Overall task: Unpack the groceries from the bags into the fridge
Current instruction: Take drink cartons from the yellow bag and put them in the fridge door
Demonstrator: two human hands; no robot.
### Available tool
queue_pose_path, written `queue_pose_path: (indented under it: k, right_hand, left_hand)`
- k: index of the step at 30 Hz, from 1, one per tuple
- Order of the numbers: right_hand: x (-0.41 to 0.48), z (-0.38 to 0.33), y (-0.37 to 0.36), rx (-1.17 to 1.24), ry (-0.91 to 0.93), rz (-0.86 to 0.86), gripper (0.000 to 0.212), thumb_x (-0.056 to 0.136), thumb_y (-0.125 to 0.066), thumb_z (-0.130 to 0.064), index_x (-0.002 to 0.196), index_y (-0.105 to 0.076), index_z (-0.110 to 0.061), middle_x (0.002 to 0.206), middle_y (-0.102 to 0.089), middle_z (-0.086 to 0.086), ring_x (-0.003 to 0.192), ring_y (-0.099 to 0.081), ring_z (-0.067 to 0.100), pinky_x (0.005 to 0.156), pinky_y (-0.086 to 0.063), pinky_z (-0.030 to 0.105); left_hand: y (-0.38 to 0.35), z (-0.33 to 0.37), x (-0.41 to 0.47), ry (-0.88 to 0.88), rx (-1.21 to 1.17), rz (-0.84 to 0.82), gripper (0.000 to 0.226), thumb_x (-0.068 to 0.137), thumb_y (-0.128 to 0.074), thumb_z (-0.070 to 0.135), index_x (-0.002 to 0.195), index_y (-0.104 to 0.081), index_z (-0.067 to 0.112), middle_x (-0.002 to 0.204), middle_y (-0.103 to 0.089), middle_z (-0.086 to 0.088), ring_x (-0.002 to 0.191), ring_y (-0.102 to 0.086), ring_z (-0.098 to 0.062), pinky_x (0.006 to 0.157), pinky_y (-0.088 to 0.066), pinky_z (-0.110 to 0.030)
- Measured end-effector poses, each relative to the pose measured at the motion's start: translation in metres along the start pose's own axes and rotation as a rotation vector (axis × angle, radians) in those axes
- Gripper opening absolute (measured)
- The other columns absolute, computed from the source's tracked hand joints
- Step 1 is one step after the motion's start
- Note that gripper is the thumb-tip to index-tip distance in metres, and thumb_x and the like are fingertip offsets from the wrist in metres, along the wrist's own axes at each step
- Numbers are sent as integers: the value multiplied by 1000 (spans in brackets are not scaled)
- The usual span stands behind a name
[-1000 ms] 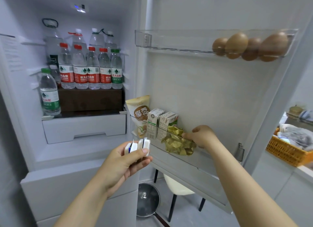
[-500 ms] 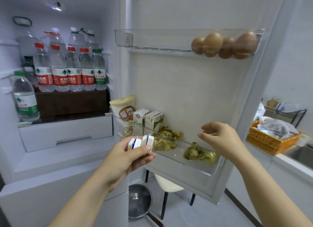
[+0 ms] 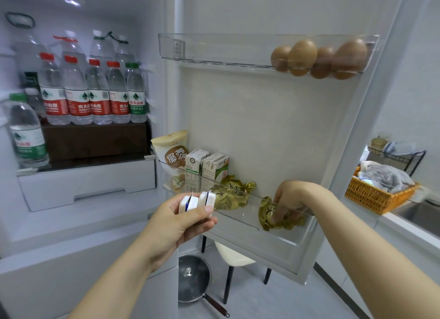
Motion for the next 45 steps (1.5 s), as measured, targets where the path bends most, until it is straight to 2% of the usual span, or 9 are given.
queue_pose_path:
  k: [3, 7, 13, 17, 20, 23, 27, 33, 45]
  right_hand:
    - [6, -9, 1, 13, 54, 23, 47, 65, -87, -36, 99, -73, -5, 90, -75, 7, 81, -73, 22, 79, -60, 34]
    - [14, -24, 10, 145, 51, 171, 45, 71, -80, -46, 68, -56, -7, 58, -59, 3, 49, -54, 15, 48, -44, 20]
    - [21, -42, -15, 176, -107, -54, 52, 90, -56, -51, 76, -56, -1, 60, -70, 16, 88, -72, 33, 94, -53, 42]
    - [23, -43, -12, 228, -97, -70, 56, 93, -51, -54, 80, -54, 1, 63, -70, 14, 87, -70, 30, 97, -51, 41]
    - [34, -37, -14, 371, -24, -58, 23, 87, -70, -17, 78, -56, -2, 90, -68, 20, 82, -67, 30, 94, -53, 44]
    - [42, -37, -18, 300, 8, 21, 18, 84, -69, -10, 73, -54, -10, 118, -65, 18, 102, -64, 32, 101, -49, 43]
    - [33, -37, -25, 353, -30, -130, 30, 78, -79, -24, 82, -66, 3, 98, -74, 17, 90, -71, 28, 95, -53, 41]
    - [-1, -4, 18, 416, 101, 168, 43, 78, -78, -36, 97, -64, -1, 89, -73, 10, 79, -72, 24, 86, -58, 40]
    - [-87, 69, 30, 277, 276, 901, 16, 78, -76, -29, 83, -67, -17, 75, -65, -7, 71, -61, 9, 64, -48, 27]
  left_hand:
    - [6, -2, 0, 4, -6, 14, 43, 68, -72, 10, 108, -62, 0, 83, -71, -12, 87, -71, -28, 70, -59, -24]
    - [14, -1, 0, 1, -6, 29, 44, 68, -72, 10, 109, -62, 0, 86, -71, -14, 88, -71, -29, 70, -59, -25]
    - [22, 2, 4, -3, -11, 47, 46, 67, -72, 10, 111, -62, -1, 91, -71, -16, 84, -71, -27, 69, -59, -24]
    - [23, 1, 5, 4, -33, 49, 48, 66, -72, 10, 112, -61, -1, 92, -71, -16, 84, -71, -27, 70, -59, -24]
    - [22, 0, 7, 5, -36, 49, 47, 67, -72, 9, 111, -61, -1, 89, -72, -15, 85, -71, -28, 70, -59, -25]
    - [18, -1, 8, 2, -40, 47, 44, 67, -71, 9, 109, -62, 0, 84, -72, -12, 84, -71, -27, 68, -59, -24]
    - [13, 1, 9, -3, -28, 28, 39, 70, -70, 7, 108, -63, 1, 82, -72, -11, 85, -71, -28, 68, -59, -23]
    - [4, 8, 15, -16, 11, 2, 40, 68, -72, 10, 106, -63, 2, 83, -72, -11, 87, -71, -28, 70, -59, -24]
    - [-70, 16, 42, -107, 335, -184, 23, 83, -68, 1, 104, -60, -4, 81, -67, -16, 74, -68, -23, 70, -60, -29]
Point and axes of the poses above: each hand's wrist, its own x-axis towards the middle knuckle, its own y-axis out of the back of the hand, z = x × y, the point moved 6 cm from there along x, towards the middle knuckle
